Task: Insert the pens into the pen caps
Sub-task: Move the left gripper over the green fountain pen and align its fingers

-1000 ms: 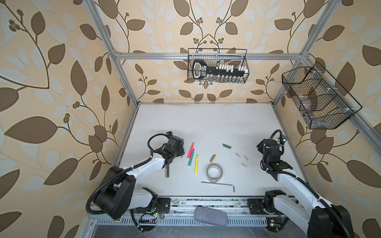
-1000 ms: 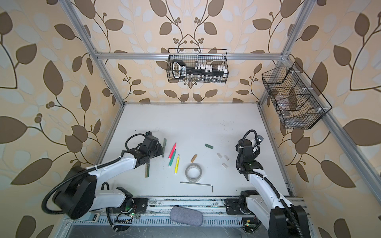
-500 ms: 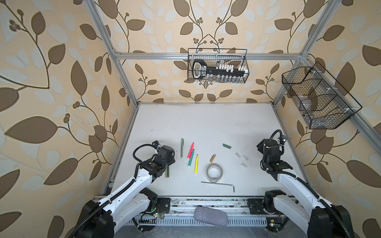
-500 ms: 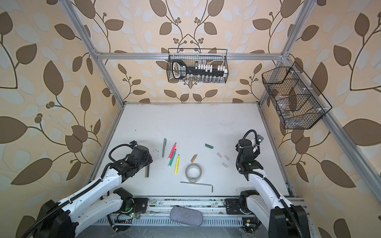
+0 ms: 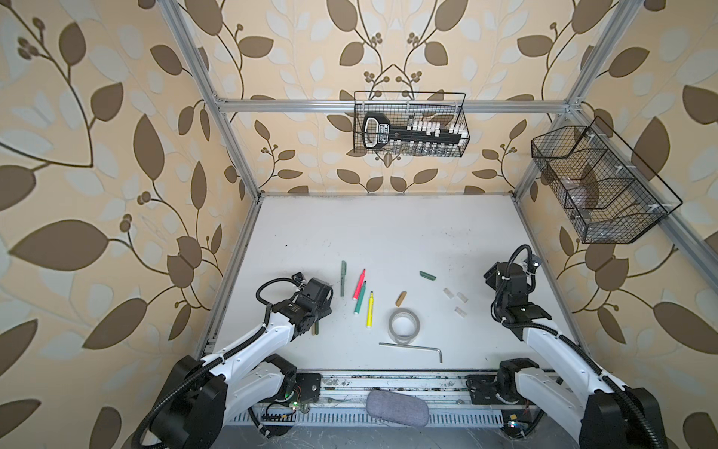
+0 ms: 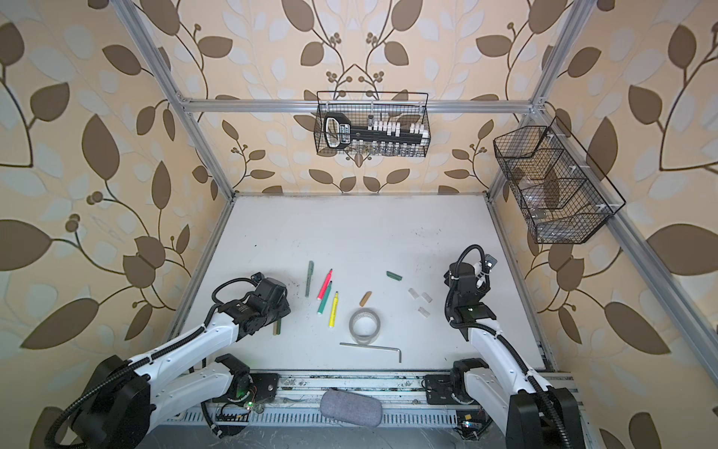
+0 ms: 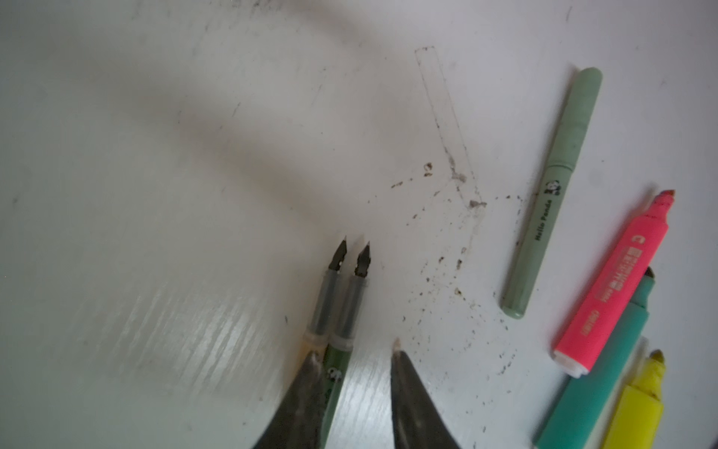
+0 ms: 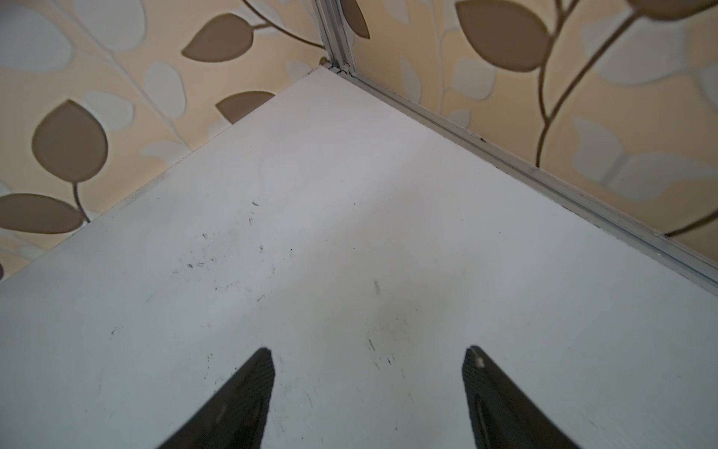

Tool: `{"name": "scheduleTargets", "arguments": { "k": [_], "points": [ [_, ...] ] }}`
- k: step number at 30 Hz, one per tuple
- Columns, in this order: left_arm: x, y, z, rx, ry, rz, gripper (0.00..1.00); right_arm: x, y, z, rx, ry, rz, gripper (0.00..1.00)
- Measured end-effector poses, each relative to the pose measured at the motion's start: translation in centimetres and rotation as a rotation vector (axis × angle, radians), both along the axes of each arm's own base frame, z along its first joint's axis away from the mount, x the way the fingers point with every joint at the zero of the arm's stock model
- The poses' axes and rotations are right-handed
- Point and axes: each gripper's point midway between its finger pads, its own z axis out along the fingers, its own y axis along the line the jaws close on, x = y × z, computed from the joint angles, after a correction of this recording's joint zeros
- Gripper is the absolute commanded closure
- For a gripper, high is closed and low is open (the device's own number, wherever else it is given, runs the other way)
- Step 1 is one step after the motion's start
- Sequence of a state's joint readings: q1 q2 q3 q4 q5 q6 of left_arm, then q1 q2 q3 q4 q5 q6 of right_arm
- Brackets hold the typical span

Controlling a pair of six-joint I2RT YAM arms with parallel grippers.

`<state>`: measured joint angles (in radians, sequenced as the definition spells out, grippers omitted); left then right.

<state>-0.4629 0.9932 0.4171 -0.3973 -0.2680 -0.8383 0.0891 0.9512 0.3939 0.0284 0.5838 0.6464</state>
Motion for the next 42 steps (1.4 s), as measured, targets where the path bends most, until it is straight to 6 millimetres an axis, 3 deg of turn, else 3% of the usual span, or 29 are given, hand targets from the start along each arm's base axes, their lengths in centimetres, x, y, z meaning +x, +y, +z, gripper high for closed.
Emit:
{"name": "scheduleTargets", "arguments": {
  "k": [15, 42],
  "points": [
    [-1.0, -0.5, -0.4, -0.052, 0.015, -0.02, 0.72, 0.0, 0.0, 0.1, 0.001, -0.006, 0.0, 0.23],
    [-2.2, -0.5, -2.1, -0.045, 0.112, -0.013, 0.71, -0.2, 0.0, 0.4, 0.002, -0.025, 0.0, 0.22]
  ]
}}
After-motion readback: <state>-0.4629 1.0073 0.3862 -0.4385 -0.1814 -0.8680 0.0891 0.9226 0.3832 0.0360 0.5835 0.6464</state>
